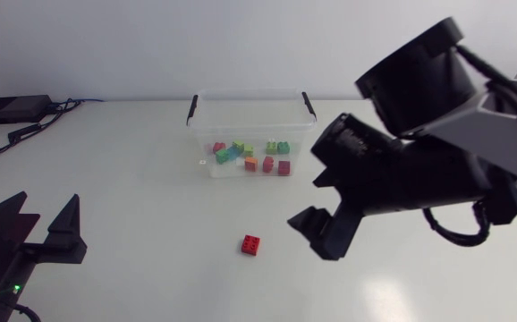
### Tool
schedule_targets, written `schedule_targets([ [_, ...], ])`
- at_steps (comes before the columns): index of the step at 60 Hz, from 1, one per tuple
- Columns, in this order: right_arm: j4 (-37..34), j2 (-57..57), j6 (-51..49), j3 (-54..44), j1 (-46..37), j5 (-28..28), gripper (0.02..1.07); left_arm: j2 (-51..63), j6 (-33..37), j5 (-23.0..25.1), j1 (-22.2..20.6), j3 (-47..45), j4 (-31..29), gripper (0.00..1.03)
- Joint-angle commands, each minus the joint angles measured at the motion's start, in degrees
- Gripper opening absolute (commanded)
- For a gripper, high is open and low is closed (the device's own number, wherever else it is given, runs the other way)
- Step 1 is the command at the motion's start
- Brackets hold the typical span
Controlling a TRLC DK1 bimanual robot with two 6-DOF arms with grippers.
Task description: Place the duplo bricks in the container
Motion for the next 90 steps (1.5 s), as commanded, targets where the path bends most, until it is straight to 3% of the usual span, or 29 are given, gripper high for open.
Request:
schedule_targets([
  [1, -0.97, 3.28, -1.09, 1.17, 3.23, 0.50, 1.03, -0.56, -0.23, 0.47, 0.10, -1.10, 0.01, 0.99],
  [16, 0.44, 15.76, -7.25, 1.43, 7.53, 0.59, 1.03, -0.65, -0.23, 0.47, 0.01, -1.10, 0.01, 0.99],
  [42, 4.92, 32.37, -11.90, 9.17, 6.74, -0.11, 1.03, -0.65, -0.23, 0.47, 0.10, -1.10, 0.01, 0.99],
  [59, 9.76, 38.09, -11.99, 9.43, 5.25, -1.43, 1.03, -0.56, -0.23, 0.47, 0.01, -1.10, 0.01, 0.99],
  [90, 9.58, 46.52, -13.66, 13.82, 3.40, -2.93, 1.01, -0.56, -0.23, 0.47, 0.01, -1.10, 0.01, 0.99],
])
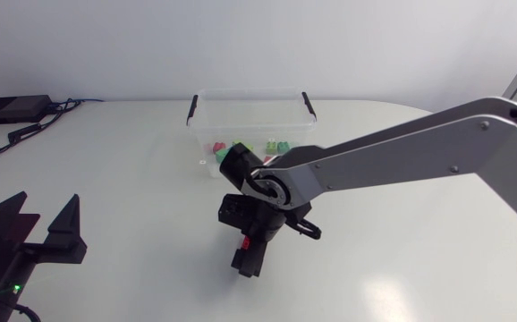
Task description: Place the duplo bricks in the container
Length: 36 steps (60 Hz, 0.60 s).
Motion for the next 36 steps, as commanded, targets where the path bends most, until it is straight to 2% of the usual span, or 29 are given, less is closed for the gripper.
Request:
schedule_targets([
  [1, -0.69, 1.48, -1.42, 1.67, -0.29, -0.13, 1.00, -0.65, -0.21, 0.47, 0.01, -1.10, 0.01, 0.99],
  [9, -2.36, 2.44, -1.33, 2.81, -0.38, -0.13, 0.84, -0.65, -0.21, 0.47, 0.01, -1.10, 0.01, 0.99],
  [33, -7.73, 3.24, 0.07, 4.40, -0.82, 1.72, 0.84, -0.65, -0.21, 0.47, 0.01, -1.10, 0.01, 0.99],
  [36, -7.73, 4.03, 0.16, 4.66, -0.91, 1.72, 0.75, -0.65, -0.21, 0.47, 0.01, -1.10, 0.01, 0.99],
])
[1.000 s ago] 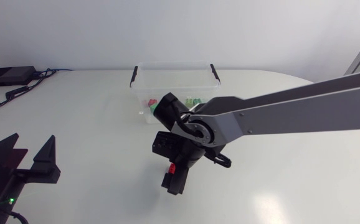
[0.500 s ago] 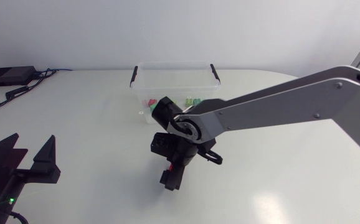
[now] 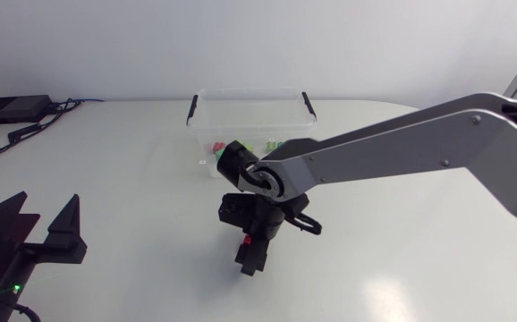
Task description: Place the duplo bricks in the container
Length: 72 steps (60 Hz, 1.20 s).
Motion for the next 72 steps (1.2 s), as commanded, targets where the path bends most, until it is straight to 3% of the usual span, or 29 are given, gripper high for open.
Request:
schedule_targets([
  [1, -0.93, 2.72, 0.18, 1.40, -0.89, 0.32, 0.72, -0.65, -0.23, 0.47, 0.01, -1.10, 0.01, 0.99],
  [8, -0.93, 4.12, 0.45, 2.02, -1.76, 0.14, 0.55, -0.65, -0.23, 0.47, 0.01, -1.10, 0.01, 0.99],
  [30, -1.19, 4.65, 0.80, 0.88, -2.73, -2.14, 0.32, -0.56, -0.23, 0.47, 0.01, -1.10, 0.01, 0.99],
  [52, -0.14, -1.85, 1.24, -1.06, -2.56, -2.23, 0.26, -0.65, -0.23, 0.47, 0.01, -1.10, 0.01, 0.99],
  [72, -3.13, -13.37, 4.75, 8.17, -7.83, -1.26, 0.26, -0.65, -0.23, 0.47, 0.01, -1.10, 0.01, 0.99],
])
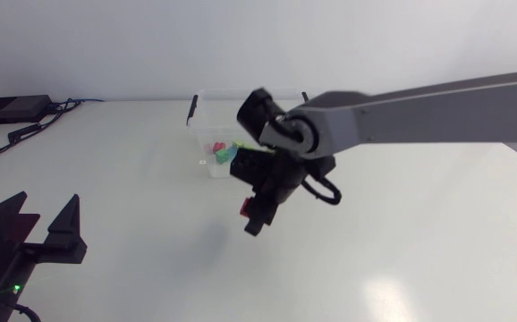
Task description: Place the duplo bricks in the container
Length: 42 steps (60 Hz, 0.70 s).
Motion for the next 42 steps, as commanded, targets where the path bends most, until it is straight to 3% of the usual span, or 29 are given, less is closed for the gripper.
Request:
schedule_targets([
  [1, -0.52, -4.41, 2.37, 4.50, -2.76, 0.86, 0.26, -0.56, -0.23, 0.47, 0.01, -1.10, 0.01, 0.99],
  [18, 6.51, -8.80, 4.66, 9.16, -9.44, 4.55, 0.26, -0.65, -0.23, 0.47, 0.01, -1.10, 0.01, 0.99],
  [35, 19.16, -2.04, 2.72, 10.13, -10.23, 13.51, 0.26, -0.56, -0.23, 0.47, 0.01, -1.10, 0.01, 0.99],
  [42, 20.39, 0.34, 2.72, 12.15, -10.14, 14.39, 0.26, -0.56, -0.23, 0.47, -0.07, -1.10, 0.01, 0.99],
])
